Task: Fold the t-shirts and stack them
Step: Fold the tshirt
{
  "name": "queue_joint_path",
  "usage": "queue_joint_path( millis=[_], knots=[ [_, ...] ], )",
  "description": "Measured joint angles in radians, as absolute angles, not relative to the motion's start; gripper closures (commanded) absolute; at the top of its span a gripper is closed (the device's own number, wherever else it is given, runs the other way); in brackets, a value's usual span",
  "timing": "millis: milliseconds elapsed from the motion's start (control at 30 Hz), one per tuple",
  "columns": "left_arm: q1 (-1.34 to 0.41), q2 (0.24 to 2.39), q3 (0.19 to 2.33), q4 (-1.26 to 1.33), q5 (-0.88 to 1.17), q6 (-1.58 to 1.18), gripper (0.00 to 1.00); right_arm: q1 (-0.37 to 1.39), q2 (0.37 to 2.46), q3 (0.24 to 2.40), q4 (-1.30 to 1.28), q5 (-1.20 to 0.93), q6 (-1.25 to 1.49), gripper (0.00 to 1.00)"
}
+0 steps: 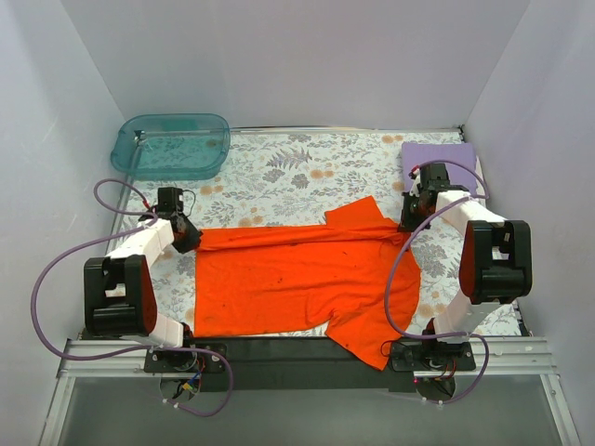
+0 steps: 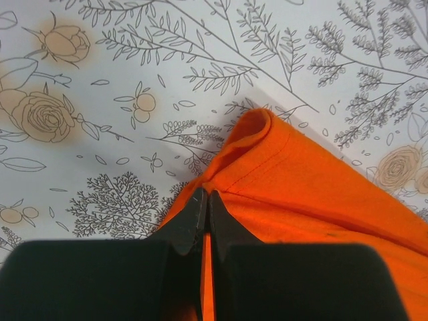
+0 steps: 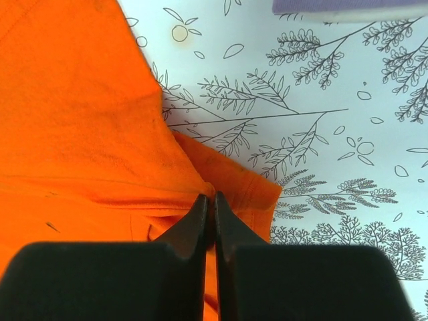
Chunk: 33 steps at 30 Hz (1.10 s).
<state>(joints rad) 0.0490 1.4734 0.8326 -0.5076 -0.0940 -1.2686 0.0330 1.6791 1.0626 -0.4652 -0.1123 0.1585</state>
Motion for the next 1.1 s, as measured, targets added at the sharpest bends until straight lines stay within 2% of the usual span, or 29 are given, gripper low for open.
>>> queue_joint_path(
  millis=[33, 167, 467, 533, 633, 867, 933, 1000, 1100],
  knots=[
    [0.049, 1.473, 0.826, -0.504, -0.091, -1.272, 1.0, 0.033, 1.679, 1.059, -0.464, -0.113, 0.163, 0.87],
    [0.05, 1.471, 0.799, -0.493, -0.086, -1.28, 0.97, 0.033, 1.679, 1.048, -0.46, -0.125, 0.173, 0.81],
    [0.051, 1.388, 0.76, -0.493, -0.081, -1.29, 0.94, 0.032, 1.651, 0.986, -0.444, -0.154, 0.173, 0.8],
    [0.051, 1.37, 0.759, -0.492, -0.081, -1.29, 1.0, 0.032, 1.631, 0.982, -0.447, -0.161, 0.173, 0.82],
    [0.051, 1.355, 0.754, -0.491, -0.082, -1.287, 1.0, 0.032, 1.603, 0.982, -0.446, -0.171, 0.171, 0.85],
    [0.05, 1.344, 0.741, -0.497, -0.091, -1.28, 1.0, 0.032, 1.584, 0.982, -0.447, -0.174, 0.168, 0.82],
    [0.051, 1.341, 0.739, -0.496, -0.09, -1.279, 0.94, 0.032, 1.584, 0.981, -0.448, -0.171, 0.169, 0.8],
    [0.051, 1.341, 0.734, -0.496, -0.089, -1.277, 0.8, 0.032, 1.584, 0.972, -0.446, -0.171, 0.168, 0.72],
    [0.051, 1.34, 0.726, -0.512, -0.089, -1.279, 0.62, 0.032, 1.584, 0.956, -0.448, -0.181, 0.161, 0.68]
  ],
)
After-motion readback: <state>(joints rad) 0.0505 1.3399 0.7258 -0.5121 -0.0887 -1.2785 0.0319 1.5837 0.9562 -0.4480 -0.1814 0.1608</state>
